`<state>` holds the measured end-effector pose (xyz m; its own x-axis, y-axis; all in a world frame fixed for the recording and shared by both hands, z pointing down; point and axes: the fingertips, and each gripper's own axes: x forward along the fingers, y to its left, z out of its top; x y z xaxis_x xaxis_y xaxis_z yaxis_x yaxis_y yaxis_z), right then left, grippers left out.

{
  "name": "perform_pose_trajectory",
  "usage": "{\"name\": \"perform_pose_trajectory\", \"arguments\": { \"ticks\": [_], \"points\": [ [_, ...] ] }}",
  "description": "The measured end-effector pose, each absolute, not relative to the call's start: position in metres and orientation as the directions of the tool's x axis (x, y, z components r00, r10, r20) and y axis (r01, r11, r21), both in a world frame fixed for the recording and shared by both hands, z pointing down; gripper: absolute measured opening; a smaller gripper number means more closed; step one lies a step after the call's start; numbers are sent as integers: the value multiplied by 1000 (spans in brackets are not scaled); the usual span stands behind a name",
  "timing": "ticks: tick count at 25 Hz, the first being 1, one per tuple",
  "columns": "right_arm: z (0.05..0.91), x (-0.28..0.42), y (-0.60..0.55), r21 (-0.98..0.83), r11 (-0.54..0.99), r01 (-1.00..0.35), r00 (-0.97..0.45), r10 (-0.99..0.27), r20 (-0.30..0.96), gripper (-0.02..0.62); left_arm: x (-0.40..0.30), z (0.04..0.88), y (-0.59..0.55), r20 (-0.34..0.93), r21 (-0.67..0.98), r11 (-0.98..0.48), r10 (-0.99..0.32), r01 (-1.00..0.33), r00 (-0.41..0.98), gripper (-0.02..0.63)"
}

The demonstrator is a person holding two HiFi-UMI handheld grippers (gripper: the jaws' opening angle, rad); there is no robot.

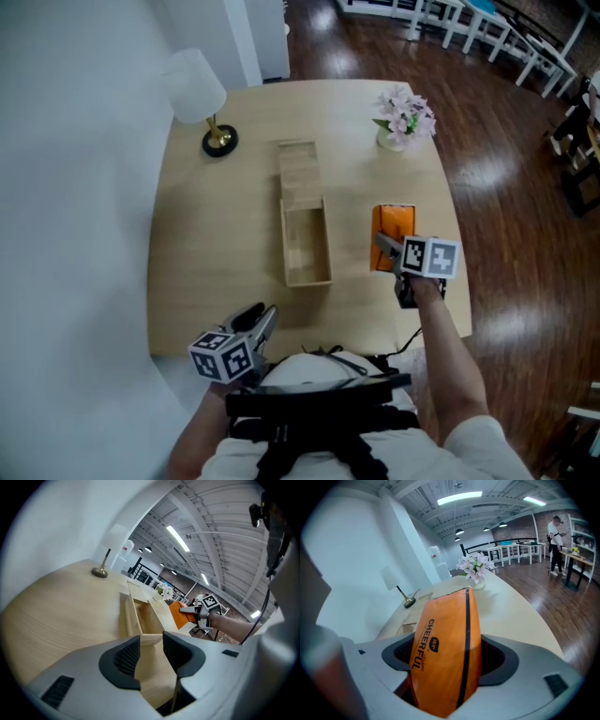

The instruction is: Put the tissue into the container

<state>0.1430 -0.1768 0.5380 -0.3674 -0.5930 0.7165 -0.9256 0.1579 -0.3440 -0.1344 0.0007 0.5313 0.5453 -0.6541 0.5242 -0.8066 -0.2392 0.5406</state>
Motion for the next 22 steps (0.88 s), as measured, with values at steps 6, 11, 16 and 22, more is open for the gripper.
{"name": "perform_pose_trajectory", "arguments": {
  "ticks": [6, 11, 16, 22],
  "points": [
    [525, 84, -176, -366, 242, -899, -437, -568, 697, 390, -146, 532, 10, 521, 549, -216, -667, -807, 533, 155],
    [518, 33, -173, -392, 299, -870, -493, -541, 681, 390, -160, 535, 18, 525, 554, -199, -670, -808, 525, 155],
    [518, -11, -167, -404, 340, -849, -528, -512, 678, 390, -175, 537, 23, 531, 557, -193, -665, -808, 526, 156],
    [526, -48, -162, -398, 361, -843, -534, -487, 691, 390, -191, 537, 25, 530, 560, -205, -656, -803, 537, 155]
  ]
}}
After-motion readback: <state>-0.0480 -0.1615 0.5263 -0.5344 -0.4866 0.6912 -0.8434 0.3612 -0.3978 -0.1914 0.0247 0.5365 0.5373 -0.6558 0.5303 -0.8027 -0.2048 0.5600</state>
